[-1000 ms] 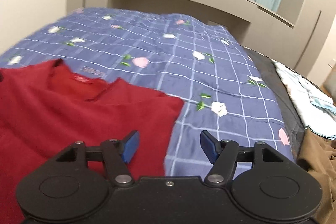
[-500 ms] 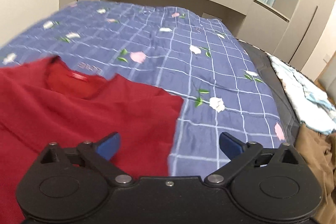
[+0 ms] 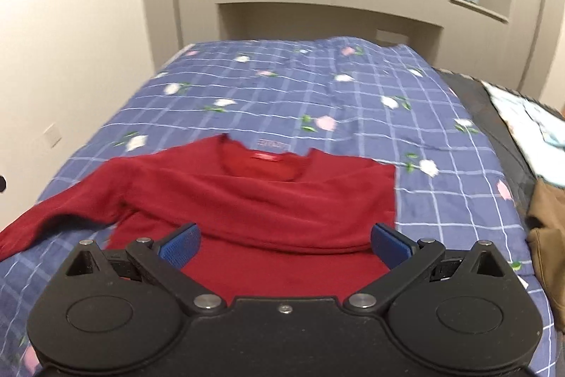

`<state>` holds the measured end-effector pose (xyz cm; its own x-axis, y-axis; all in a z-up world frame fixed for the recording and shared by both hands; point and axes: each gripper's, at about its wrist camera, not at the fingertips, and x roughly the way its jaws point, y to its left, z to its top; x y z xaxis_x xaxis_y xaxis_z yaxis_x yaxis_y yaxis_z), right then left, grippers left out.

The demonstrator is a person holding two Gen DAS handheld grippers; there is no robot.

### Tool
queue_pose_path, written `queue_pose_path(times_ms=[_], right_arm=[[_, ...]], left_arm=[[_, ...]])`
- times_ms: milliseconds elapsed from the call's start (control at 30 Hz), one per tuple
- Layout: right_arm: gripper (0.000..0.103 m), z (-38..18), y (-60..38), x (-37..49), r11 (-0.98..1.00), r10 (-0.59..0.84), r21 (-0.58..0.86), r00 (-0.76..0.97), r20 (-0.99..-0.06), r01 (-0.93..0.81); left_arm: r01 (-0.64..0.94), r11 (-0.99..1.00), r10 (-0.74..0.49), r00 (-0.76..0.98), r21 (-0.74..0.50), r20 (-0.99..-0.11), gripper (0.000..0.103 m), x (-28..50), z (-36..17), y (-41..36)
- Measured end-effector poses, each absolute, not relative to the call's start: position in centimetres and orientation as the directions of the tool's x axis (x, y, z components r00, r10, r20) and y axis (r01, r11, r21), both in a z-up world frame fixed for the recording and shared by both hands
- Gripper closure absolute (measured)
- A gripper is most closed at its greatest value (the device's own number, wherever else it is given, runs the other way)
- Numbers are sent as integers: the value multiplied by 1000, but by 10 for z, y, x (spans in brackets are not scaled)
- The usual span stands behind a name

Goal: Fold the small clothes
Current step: 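Grasp the other sleeve cuff with the right tool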

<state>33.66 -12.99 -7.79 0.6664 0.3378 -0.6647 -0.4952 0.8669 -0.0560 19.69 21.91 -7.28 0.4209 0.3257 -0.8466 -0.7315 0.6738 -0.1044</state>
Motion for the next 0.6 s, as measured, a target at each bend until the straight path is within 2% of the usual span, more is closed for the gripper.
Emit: queue_pose_path(times_ms=[167, 367, 600], right_arm=[[1, -73, -115, 304, 831, 357, -89, 649, -672, -550], [1, -88, -79, 276, 754, 369, -154, 605, -706, -639], [1, -120, 32, 226, 497, 470, -225, 478, -742, -838]], left_arm=[[-774, 626, 314, 364, -97, -877, 1, 149, -84, 225], [-864, 473, 293, 340, -173, -894, 1, 95, -108, 262], [-923, 323, 328, 317, -210, -890, 1, 22, -135, 327]])
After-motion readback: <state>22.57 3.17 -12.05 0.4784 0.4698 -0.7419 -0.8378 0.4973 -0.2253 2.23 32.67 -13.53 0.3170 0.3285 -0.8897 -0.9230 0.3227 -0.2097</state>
